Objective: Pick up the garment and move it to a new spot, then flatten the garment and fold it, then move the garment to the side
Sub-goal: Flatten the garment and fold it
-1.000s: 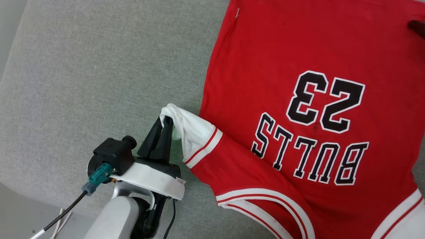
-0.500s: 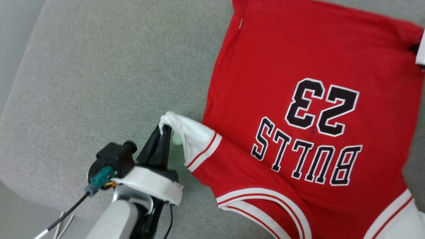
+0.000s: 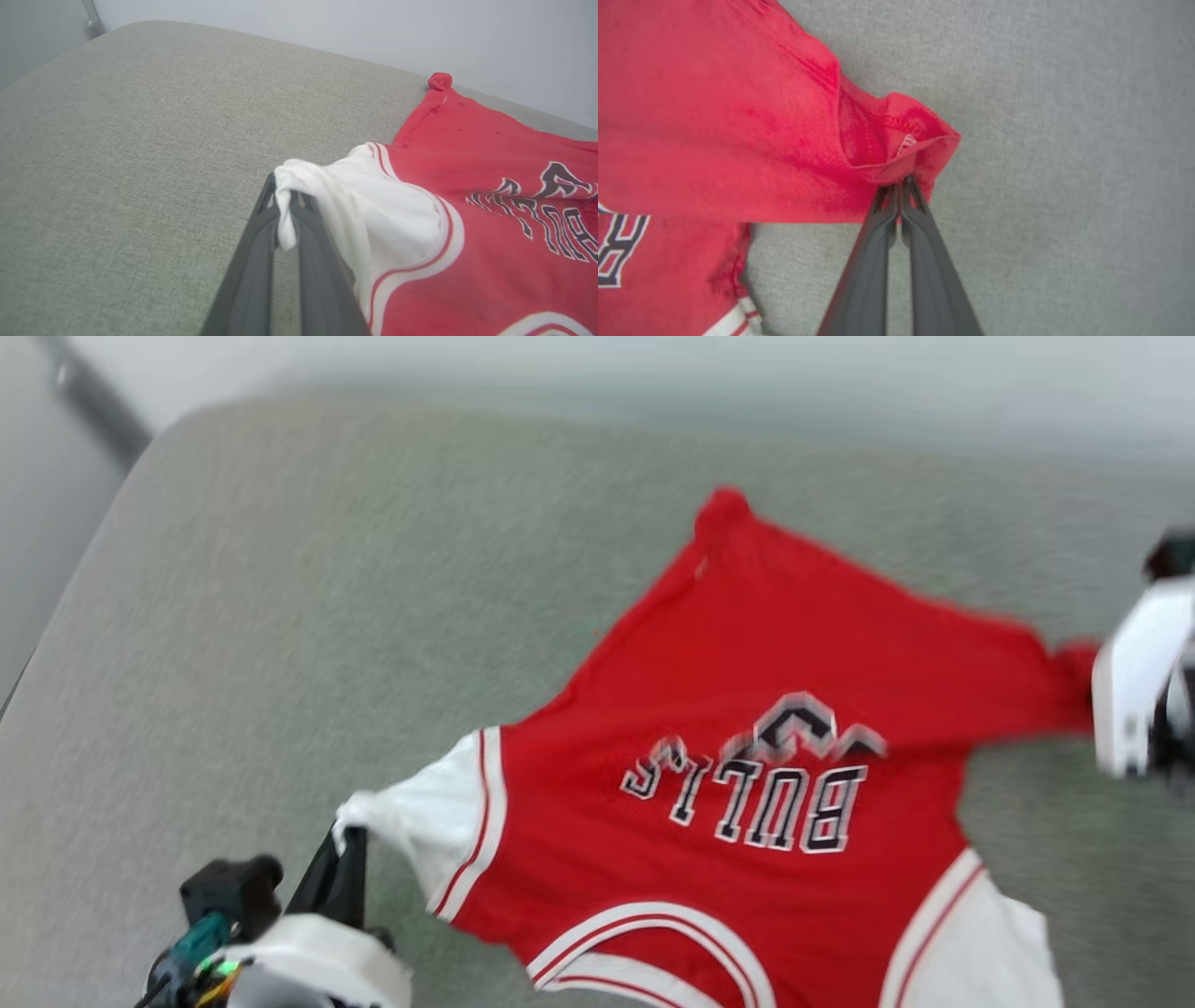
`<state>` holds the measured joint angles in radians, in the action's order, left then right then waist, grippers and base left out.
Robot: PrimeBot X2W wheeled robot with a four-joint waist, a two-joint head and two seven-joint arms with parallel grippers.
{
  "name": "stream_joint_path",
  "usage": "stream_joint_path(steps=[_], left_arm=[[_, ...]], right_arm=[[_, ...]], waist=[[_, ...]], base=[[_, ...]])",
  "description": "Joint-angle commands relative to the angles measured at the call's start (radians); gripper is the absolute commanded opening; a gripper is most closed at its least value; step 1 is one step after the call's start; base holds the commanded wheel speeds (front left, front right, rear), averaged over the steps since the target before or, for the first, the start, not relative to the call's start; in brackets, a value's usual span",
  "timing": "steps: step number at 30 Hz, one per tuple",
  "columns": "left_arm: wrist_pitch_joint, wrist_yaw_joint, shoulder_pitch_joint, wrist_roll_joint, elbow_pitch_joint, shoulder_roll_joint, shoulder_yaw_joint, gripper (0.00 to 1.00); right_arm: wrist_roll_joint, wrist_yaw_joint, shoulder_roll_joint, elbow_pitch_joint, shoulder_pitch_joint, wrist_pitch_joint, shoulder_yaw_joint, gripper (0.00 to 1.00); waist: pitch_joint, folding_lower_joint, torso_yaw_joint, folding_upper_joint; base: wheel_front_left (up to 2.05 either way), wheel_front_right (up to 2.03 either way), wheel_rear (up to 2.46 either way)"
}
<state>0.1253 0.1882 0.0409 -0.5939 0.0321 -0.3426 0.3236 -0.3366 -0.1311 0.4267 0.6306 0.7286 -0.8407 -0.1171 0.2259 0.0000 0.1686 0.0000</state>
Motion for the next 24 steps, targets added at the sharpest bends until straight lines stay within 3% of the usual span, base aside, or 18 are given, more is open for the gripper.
stream_joint_path(steps=[1, 5, 8, 9, 11, 12, 15, 16, 17, 21, 24], left_arm=[[-0.01, 0.022, -0.05, -0.011, -0.019, -0.016, -0.017, 0.0], [-0.031, 0.05, -0.119, -0.025, -0.052, -0.036, -0.035, 0.0], [-0.044, 0.064, -0.147, -0.034, -0.071, -0.049, -0.047, 0.0], [-0.044, 0.064, -0.147, -0.034, -0.071, -0.049, -0.047, 0.0], [-0.057, 0.072, -0.168, -0.037, -0.086, -0.056, -0.05, 0.0], [-0.057, 0.072, -0.168, -0.037, -0.086, -0.056, -0.05, 0.0], [-0.068, 0.079, -0.182, -0.038, -0.093, -0.065, -0.049, 0.0], [-0.071, 0.084, -0.185, -0.039, -0.095, -0.067, -0.05, 0.0], [-0.074, 0.085, -0.187, -0.041, -0.097, -0.066, -0.05, 0.0], [-0.085, 0.091, -0.201, -0.043, -0.107, -0.073, -0.049, 0.0], [-0.093, 0.094, -0.196, -0.044, -0.116, -0.078, -0.049, 0.0]], right_arm=[[-0.031, 0.001, 0.028, -0.071, -0.133, -0.006, 0.001, 0.0], [-0.058, 0.001, 0.033, -0.222, -0.374, -0.022, 0.04, 0.0], [-0.057, 0.001, 0.0, -0.335, -0.558, -0.036, 0.101, 0.0], [-0.057, 0.001, 0.0, -0.335, -0.558, -0.036, 0.101, 0.0], [-0.046, 0.001, -0.06, -0.427, -0.719, -0.062, 0.166, 0.0], [-0.046, 0.001, -0.06, -0.427, -0.719, -0.062, 0.166, 0.0], [-0.041, 0.001, -0.137, -0.501, -0.827, -0.079, 0.218, 0.0], [-0.044, 0.001, -0.163, -0.518, -0.852, -0.079, 0.231, 0.31], [-0.042, 0.001, -0.183, -0.533, -0.873, -0.075, 0.241, 1.0], [-0.038, 0.001, -0.241, -0.583, -0.904, -0.018, 0.279, 1.0], [-0.025, 0.001, -0.263, -0.612, -0.869, 0.101, 0.301, 1.0]], waist=[[-0.105, 0.0, -0.103, 0.0], [-0.149, 0.0, -0.154, 0.0], [-0.16, 0.0, -0.183, 0.0], [-0.16, 0.0, -0.183, 0.0], [-0.169, 0.0, -0.204, 0.0], [-0.169, 0.0, -0.204, 0.0], [-0.179, 0.0, -0.224, 0.0], [-0.181, 0.0, -0.231, 0.0], [-0.186, 0.0, -0.235, 0.0], [-0.194, 0.0, -0.246, 0.0], [-0.19, 0.0, -0.249, 0.0]], base=[[0.0, 0.0, 0.0], [0.0, 0.0, 0.0], [0.0, 0.0, 0.0], [0.0, 0.0, 0.0], [0.0, 0.0, 0.0], [0.0, 0.0, 0.0], [0.0, 0.0, 0.0], [0.0, 0.0, 0.0], [0.0, 0.0, 0.0], [0.0, 0.0, 0.0], [0.0, 0.0, 0.0]])
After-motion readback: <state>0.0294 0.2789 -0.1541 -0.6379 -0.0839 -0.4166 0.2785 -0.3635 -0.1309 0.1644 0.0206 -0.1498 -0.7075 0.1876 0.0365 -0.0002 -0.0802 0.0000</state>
